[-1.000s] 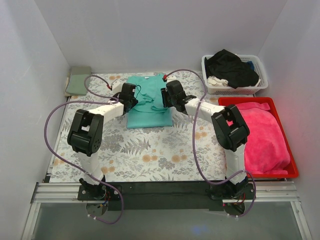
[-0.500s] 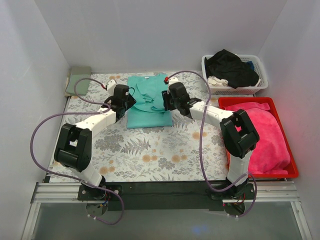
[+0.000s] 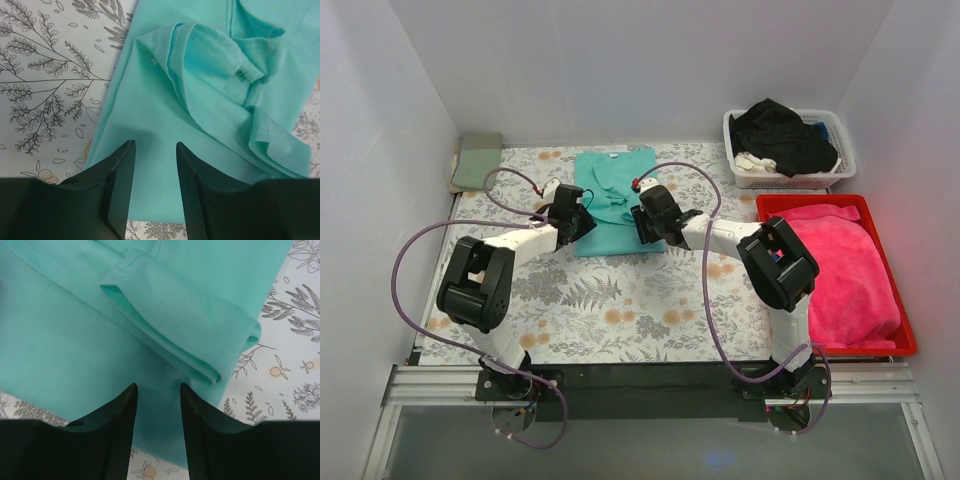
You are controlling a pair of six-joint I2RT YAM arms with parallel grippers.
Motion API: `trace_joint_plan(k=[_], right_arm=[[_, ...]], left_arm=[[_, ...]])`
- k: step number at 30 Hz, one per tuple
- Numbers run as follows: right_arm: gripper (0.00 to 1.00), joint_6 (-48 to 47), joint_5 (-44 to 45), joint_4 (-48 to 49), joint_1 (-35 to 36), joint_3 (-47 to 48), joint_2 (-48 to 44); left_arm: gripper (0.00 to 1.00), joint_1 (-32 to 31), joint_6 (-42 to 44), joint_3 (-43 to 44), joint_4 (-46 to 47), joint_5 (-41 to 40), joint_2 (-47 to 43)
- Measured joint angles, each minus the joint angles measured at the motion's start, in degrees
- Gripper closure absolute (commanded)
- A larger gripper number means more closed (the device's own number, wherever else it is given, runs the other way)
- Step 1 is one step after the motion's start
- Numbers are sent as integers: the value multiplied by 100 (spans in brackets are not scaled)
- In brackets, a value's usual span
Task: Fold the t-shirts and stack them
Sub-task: Fold the folded rectangular tshirt in 1/3 of the way
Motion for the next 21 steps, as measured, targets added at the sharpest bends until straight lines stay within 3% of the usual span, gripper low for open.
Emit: trace_joint_plan(k=[7, 13, 21], right_arm=[[55, -31, 168, -138, -35, 573, 599], [55, -98, 339, -299, -111, 1073, 776], [57, -507, 490, -374, -535, 2933, 1952]], left_arm=[[64, 0, -7, 330, -46, 33, 699], [64, 0, -28, 529, -125, -31, 798], [65, 0, -92, 527, -133, -59, 846]])
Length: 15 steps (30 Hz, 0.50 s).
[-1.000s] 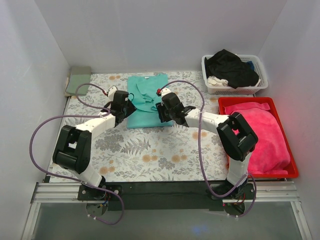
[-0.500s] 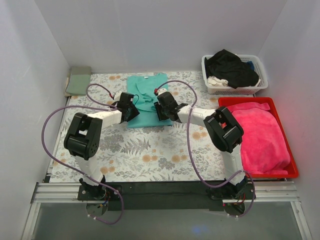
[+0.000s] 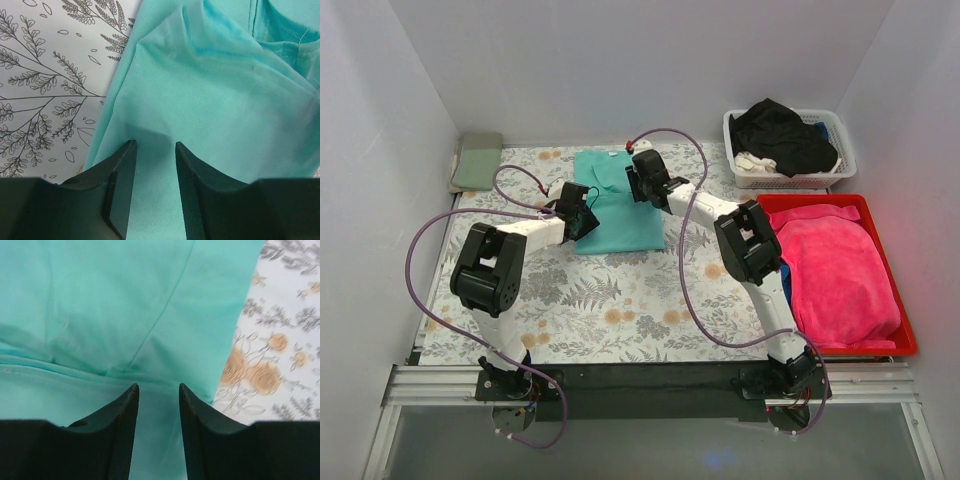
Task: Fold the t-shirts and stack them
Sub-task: Fold the folded rectangular tshirt in 1/3 of the way, then grab one side of the 2/3 rectangular tshirt with both arms
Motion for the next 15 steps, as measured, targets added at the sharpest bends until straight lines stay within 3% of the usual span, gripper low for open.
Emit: trace_joint_plan(k=[4, 8, 11, 15], right_arm=[[57, -293, 83, -15, -181, 992, 603], [56, -479, 315, -13, -291, 1222, 625], [55, -531, 463, 39, -289, 682, 208], [52, -424, 446, -55, -284, -920, -1023]], left_arm=[[65, 0, 2, 0, 0, -13, 0], [65, 0, 7, 0, -2, -35, 0], [65, -2, 4, -4, -31, -83, -39], [64, -2, -22, -216, -138, -229, -341]])
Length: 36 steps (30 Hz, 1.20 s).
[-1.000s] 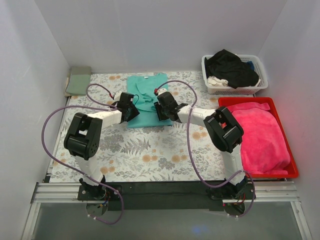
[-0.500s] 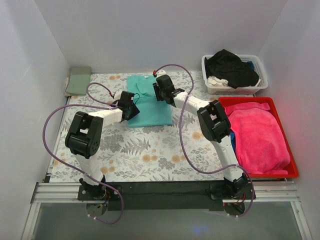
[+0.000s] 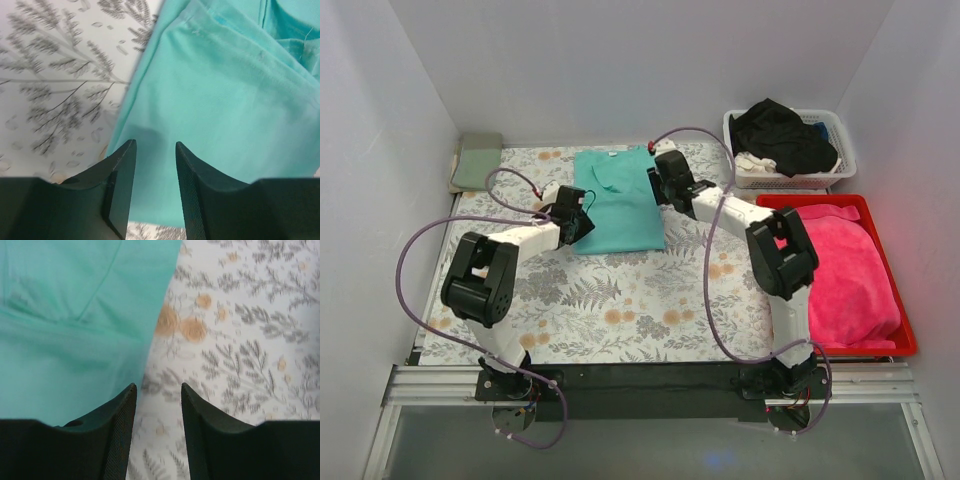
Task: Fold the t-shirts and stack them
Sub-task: Grab one side of the 2/3 rectangular tshirt with both arms
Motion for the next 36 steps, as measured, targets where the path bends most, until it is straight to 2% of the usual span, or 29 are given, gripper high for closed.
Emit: trace_joint_plan(k=[2, 5, 6, 9, 13, 22, 36], right_arm=[[51, 131, -186, 44, 0, -925, -750], [50, 310, -573, 166, 0, -1829, -1482], [49, 374, -732, 247, 0, -2151, -1709], [48, 531, -1178, 566, 0, -2916, -2063], [47, 730, -1812, 879, -2, -3491, -2096], [45, 990, -2573, 1709, -22, -3952, -2096], [45, 1215, -2929, 2321, -216, -4085, -1805]], left_arm=[[62, 0, -24, -238, -42, -46, -304], [59, 2, -39, -597, -57, -35, -811], [54, 9, -37, -691, -39, -11, -946], [48, 48, -24, -1043, 278, 166, -1272], [47, 107, -17, -1585, 625, 380, -1493], [46, 525, -20, -2240, 1370, 817, -1502], [47, 710, 4, -2271, 2059, 1390, -1207]])
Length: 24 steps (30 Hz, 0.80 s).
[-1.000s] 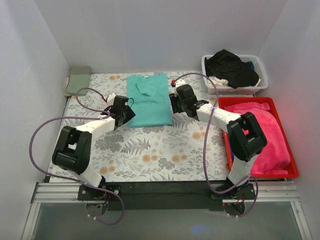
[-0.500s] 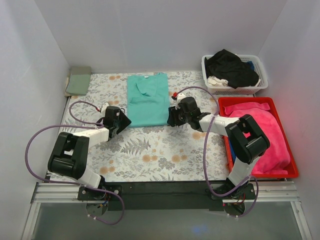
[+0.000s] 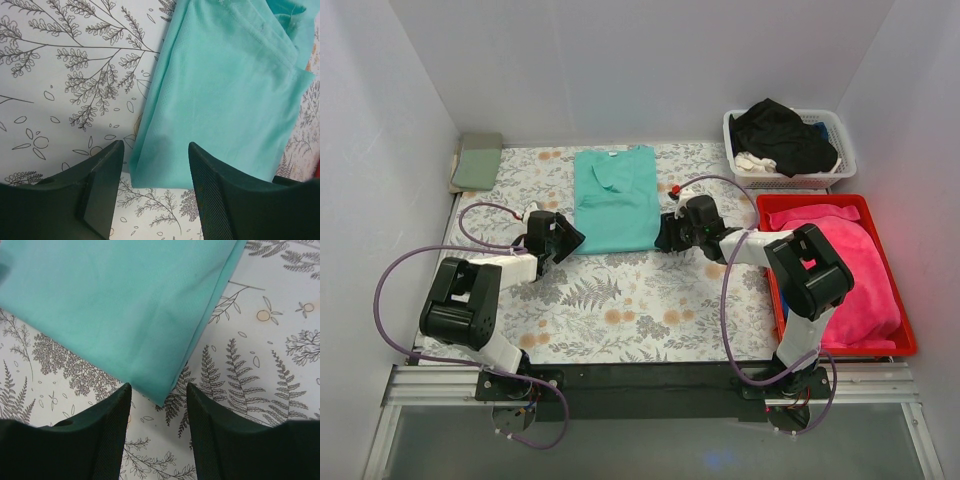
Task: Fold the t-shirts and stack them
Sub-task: Grab one side of the 2/3 rectangular tshirt with both arms
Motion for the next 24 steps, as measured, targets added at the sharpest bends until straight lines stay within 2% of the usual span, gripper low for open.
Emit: trace_joint_plan(k=[5, 7, 9, 10, 11, 12, 13, 14, 15, 24], right_arm=[[47, 138, -184, 315, -4, -168, 140], [50, 184, -243, 496, -4, -247, 153], [58, 227, -291, 621, -4, -310, 164], [61, 262, -310, 673, -4, -339, 177], [65, 280, -330, 732, -7, -356, 199], [76, 291, -348, 791, -11, -376, 219], [81, 289, -361, 846, -13, -396, 234], [87, 315, -380, 857, -15, -415, 247], [98, 337, -411, 881, -15, -433, 258], [99, 437, -544, 1152, -26, -1025, -81]], left_arm=[[53, 7, -2, -15, 229, 103, 118], [58, 9, 0, -39, 289, 120, 142], [62, 9, 2, -68, 319, 122, 153], [68, 9, 4, -79, 319, 122, 153], [71, 9, -2, -92, 323, 131, 153], [76, 9, 2, -114, 319, 168, 153], [80, 13, 2, -149, 337, 192, 153], [97, 17, 4, -175, 345, 223, 153], [100, 24, -4, -195, 345, 254, 153], [100, 39, 44, -737, 533, 828, -201]])
